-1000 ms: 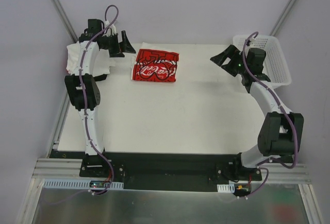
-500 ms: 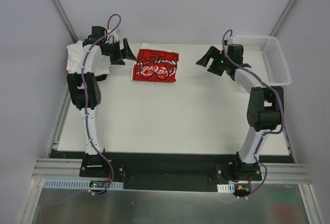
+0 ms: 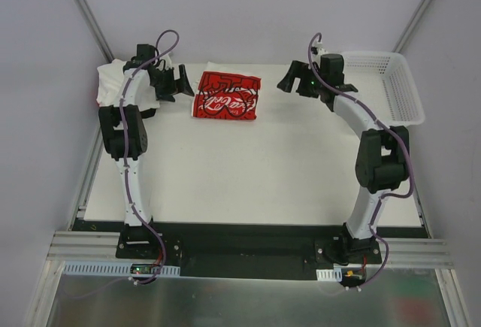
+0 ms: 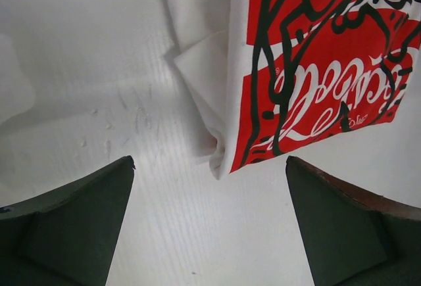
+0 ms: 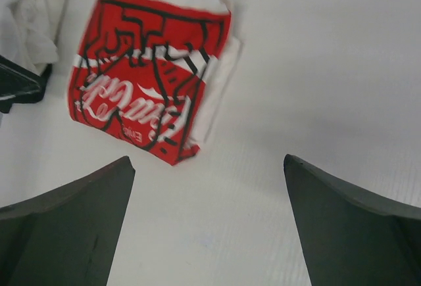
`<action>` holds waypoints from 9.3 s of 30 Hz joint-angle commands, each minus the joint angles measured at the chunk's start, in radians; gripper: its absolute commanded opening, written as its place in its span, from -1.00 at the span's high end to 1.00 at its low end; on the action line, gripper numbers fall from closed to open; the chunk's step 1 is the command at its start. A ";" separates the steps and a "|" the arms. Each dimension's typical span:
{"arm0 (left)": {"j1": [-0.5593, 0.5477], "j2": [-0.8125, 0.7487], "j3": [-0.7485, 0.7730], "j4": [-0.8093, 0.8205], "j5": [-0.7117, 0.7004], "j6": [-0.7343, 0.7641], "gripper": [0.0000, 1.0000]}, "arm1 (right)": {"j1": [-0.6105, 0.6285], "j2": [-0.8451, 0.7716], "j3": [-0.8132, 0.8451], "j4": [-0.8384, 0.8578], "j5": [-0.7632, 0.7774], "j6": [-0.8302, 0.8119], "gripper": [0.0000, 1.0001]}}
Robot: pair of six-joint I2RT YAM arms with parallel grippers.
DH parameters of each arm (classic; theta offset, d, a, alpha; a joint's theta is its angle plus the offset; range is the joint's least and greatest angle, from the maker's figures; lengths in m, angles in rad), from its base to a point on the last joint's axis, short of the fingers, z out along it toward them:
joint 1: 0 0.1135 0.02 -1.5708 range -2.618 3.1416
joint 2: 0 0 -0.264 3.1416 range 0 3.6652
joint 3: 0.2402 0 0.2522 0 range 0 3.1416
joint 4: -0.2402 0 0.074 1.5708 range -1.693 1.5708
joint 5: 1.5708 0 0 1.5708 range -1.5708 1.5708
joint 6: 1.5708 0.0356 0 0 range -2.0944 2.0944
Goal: Fold and stack the t-shirts
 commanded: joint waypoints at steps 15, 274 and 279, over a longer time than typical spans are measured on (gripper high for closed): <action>-0.006 -0.496 -0.367 0.237 -0.919 -0.147 -0.96 | 0.137 0.050 0.479 -0.484 0.030 -0.075 -0.93; -0.276 -0.579 -0.570 0.783 0.196 -0.439 -0.76 | -0.354 -0.191 -0.134 0.662 -0.735 0.772 -0.93; -0.274 -0.579 -0.621 0.786 0.240 -0.453 -0.77 | -0.358 -0.227 -0.180 0.667 -0.700 0.779 -0.93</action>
